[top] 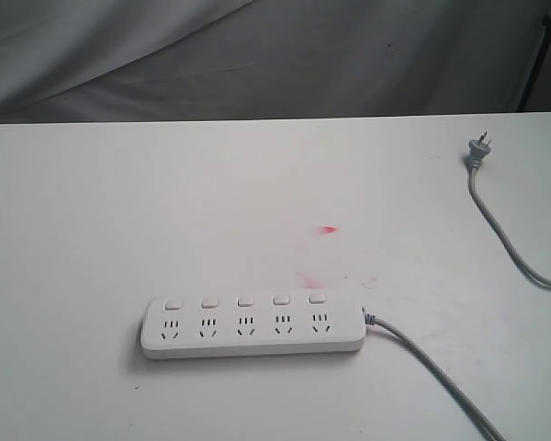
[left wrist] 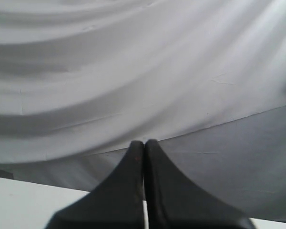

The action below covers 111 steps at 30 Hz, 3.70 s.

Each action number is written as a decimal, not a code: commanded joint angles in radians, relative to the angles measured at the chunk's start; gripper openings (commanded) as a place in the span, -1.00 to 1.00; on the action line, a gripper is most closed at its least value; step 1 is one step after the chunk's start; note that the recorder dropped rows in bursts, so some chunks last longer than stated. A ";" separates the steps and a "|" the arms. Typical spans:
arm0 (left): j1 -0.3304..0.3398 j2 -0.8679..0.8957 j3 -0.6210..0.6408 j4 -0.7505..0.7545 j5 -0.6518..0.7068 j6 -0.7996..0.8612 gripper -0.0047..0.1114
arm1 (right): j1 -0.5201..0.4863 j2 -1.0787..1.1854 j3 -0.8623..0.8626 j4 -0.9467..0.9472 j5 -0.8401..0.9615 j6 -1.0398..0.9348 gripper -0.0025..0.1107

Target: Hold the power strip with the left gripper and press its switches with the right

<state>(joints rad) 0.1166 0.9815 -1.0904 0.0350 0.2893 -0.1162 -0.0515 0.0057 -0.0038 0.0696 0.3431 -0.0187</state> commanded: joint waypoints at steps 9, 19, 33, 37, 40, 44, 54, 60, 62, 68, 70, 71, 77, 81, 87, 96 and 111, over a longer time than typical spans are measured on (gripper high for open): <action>-0.004 0.022 -0.007 0.013 -0.002 -0.001 -0.92 | -0.008 -0.006 0.004 -0.003 -0.001 0.000 -0.96; -0.004 0.022 -0.007 0.033 -0.002 -0.001 -0.92 | -0.008 -0.006 0.004 -0.003 -0.001 0.000 -0.96; -0.004 0.022 -0.007 0.034 0.042 0.029 -0.92 | -0.008 -0.006 0.004 -0.003 -0.001 0.000 -0.96; -0.006 0.022 -0.007 0.001 0.057 0.116 -0.92 | -0.008 -0.006 0.004 -0.003 -0.001 0.000 -0.96; -0.006 0.022 -0.007 -0.114 0.084 0.251 -0.92 | -0.008 -0.006 0.004 -0.003 -0.001 0.000 -0.96; -0.006 0.022 -0.007 -0.345 0.140 0.493 -0.92 | -0.008 -0.006 0.004 -0.003 -0.001 0.000 -0.96; -0.006 0.022 0.018 -0.770 0.295 1.117 -0.92 | -0.008 -0.006 0.004 -0.003 -0.001 0.000 -0.96; -0.006 0.022 0.099 -0.881 0.295 1.279 -0.92 | -0.008 -0.006 0.004 -0.003 -0.001 0.000 -0.96; -0.006 0.022 0.130 -0.897 0.295 1.344 -0.92 | -0.008 -0.006 0.004 -0.003 -0.001 0.000 -0.96; -0.006 0.022 0.208 -0.919 0.318 1.459 -0.92 | -0.008 -0.006 0.004 -0.003 -0.001 0.000 -0.96; -0.006 0.022 0.227 -0.919 0.368 1.462 -0.92 | -0.008 -0.006 0.004 -0.003 -0.001 0.000 -0.96; -0.006 0.022 0.238 -0.919 0.425 1.462 -0.92 | -0.008 -0.006 0.004 -0.003 -0.001 0.000 -0.96; 0.030 0.022 0.249 -0.908 0.586 1.514 -0.92 | -0.008 -0.006 0.004 -0.003 -0.001 0.000 -0.96; 0.043 0.022 0.249 -0.893 0.670 1.514 -0.92 | -0.008 -0.006 0.004 -0.003 -0.001 0.000 -0.96; 0.043 0.113 0.247 -0.849 0.905 1.612 -0.92 | -0.008 -0.006 0.004 -0.003 -0.001 0.000 -0.96; 0.075 0.308 0.198 -0.841 0.932 1.714 -0.92 | -0.008 -0.006 0.004 -0.003 -0.001 0.000 -0.96; 0.105 0.509 0.041 -0.810 0.932 1.758 -0.92 | -0.008 -0.006 0.004 -0.003 -0.001 0.000 -0.96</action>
<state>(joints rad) 0.2204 1.4732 -1.0364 -0.7550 1.2152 1.6560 -0.0515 0.0057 -0.0038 0.0696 0.3431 -0.0187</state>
